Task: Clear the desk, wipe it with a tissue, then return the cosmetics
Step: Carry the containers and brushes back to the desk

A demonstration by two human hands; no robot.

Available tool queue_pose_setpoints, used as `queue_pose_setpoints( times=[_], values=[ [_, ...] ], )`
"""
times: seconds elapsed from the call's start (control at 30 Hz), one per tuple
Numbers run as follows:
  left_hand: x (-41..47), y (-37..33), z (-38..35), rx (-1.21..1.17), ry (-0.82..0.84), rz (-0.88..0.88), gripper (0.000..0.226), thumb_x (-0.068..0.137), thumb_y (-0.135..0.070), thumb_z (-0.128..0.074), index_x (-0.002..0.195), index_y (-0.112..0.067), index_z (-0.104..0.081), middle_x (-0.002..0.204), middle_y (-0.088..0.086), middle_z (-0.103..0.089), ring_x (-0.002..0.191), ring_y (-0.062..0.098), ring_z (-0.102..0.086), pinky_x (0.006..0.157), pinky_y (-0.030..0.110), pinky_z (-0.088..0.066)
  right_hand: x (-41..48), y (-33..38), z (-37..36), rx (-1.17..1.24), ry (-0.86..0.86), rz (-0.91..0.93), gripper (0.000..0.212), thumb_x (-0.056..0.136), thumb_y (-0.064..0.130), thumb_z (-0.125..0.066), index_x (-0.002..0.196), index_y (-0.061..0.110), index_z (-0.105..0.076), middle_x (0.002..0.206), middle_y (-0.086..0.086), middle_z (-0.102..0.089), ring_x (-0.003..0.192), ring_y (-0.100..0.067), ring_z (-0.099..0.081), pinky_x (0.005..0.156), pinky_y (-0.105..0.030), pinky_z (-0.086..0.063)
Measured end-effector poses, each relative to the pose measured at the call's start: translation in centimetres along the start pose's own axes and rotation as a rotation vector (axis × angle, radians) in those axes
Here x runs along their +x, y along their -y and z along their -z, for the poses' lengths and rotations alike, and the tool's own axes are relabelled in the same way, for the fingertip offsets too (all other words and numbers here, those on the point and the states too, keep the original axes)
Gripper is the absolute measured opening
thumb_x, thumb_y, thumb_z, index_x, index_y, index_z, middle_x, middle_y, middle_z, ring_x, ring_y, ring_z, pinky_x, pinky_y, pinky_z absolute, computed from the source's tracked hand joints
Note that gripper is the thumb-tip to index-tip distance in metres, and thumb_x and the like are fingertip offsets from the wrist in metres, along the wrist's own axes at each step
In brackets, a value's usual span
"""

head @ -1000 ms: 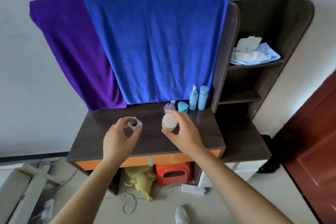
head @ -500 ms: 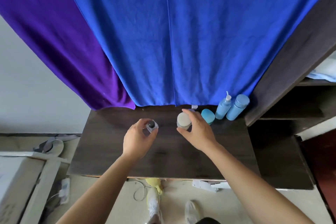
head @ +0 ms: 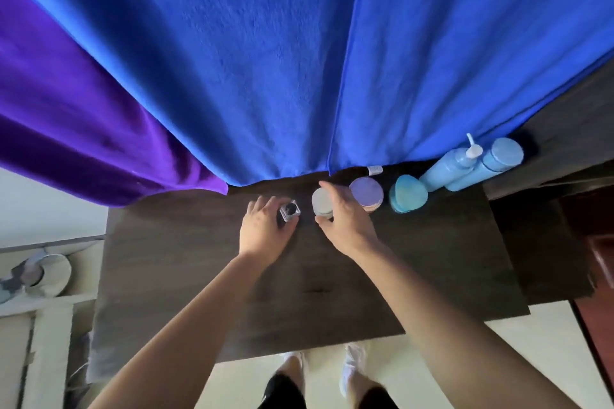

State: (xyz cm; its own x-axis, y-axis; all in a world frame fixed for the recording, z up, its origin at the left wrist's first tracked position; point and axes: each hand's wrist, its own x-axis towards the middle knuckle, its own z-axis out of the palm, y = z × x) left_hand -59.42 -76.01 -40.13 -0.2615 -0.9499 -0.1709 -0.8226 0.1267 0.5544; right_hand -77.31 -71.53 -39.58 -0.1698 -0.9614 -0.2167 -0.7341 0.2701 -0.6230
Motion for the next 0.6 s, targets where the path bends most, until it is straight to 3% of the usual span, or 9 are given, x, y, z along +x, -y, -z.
queue_pose_setpoints(
  times=[0.13,0.27,0.47,0.6],
  values=[
    [1.2,1.3,-1.1,0.101,0.054,-0.012,0.041,0.087,-0.040,-0.068,0.126,-0.030,-0.061,0.131,-0.002,-0.055,0.116,0.027,-0.047,0.097,0.041,-0.038,0.3,-0.3,-1.8,-0.035,-0.013,-0.034,0.077,0.091,0.013,-0.067,0.156,0.018,-0.027,0.153,-0.009,-0.040,0.139,-0.024,-0.043,0.103,-0.040,-0.047],
    [0.6,1.4,0.1,0.127,0.113,-0.045,0.057,0.088,-0.040,-0.066,0.142,-0.029,-0.049,0.141,-0.001,-0.050,0.121,0.028,-0.044,0.101,0.043,-0.038,-1.2,0.2,-1.3,-0.099,0.019,-0.075,0.091,0.094,0.028,-0.066,0.160,0.029,-0.003,0.164,-0.008,-0.021,0.146,-0.024,-0.034,0.098,-0.041,-0.049],
    [-3.8,-1.4,5.6,0.135,-0.096,-0.170,0.055,0.090,-0.042,-0.066,0.140,-0.024,-0.053,0.153,0.008,-0.041,0.140,0.034,-0.036,0.105,0.052,-0.037,-5.6,2.2,4.5,-0.074,-0.193,0.032,0.067,0.099,0.050,-0.051,0.157,0.029,-0.025,0.161,-0.005,-0.031,0.146,-0.020,-0.034,0.096,-0.045,-0.054],
    [-6.6,-5.1,9.2,0.184,-0.210,-0.248,0.058,0.094,-0.057,-0.046,0.143,-0.027,-0.050,0.159,0.009,-0.031,0.147,0.035,-0.024,0.113,0.058,-0.027,-9.1,3.0,9.8,-0.152,-0.361,0.143,0.061,0.101,0.053,-0.041,0.150,0.018,-0.043,0.157,-0.015,-0.038,0.138,-0.029,-0.043,0.105,-0.045,-0.045]
  ],
)
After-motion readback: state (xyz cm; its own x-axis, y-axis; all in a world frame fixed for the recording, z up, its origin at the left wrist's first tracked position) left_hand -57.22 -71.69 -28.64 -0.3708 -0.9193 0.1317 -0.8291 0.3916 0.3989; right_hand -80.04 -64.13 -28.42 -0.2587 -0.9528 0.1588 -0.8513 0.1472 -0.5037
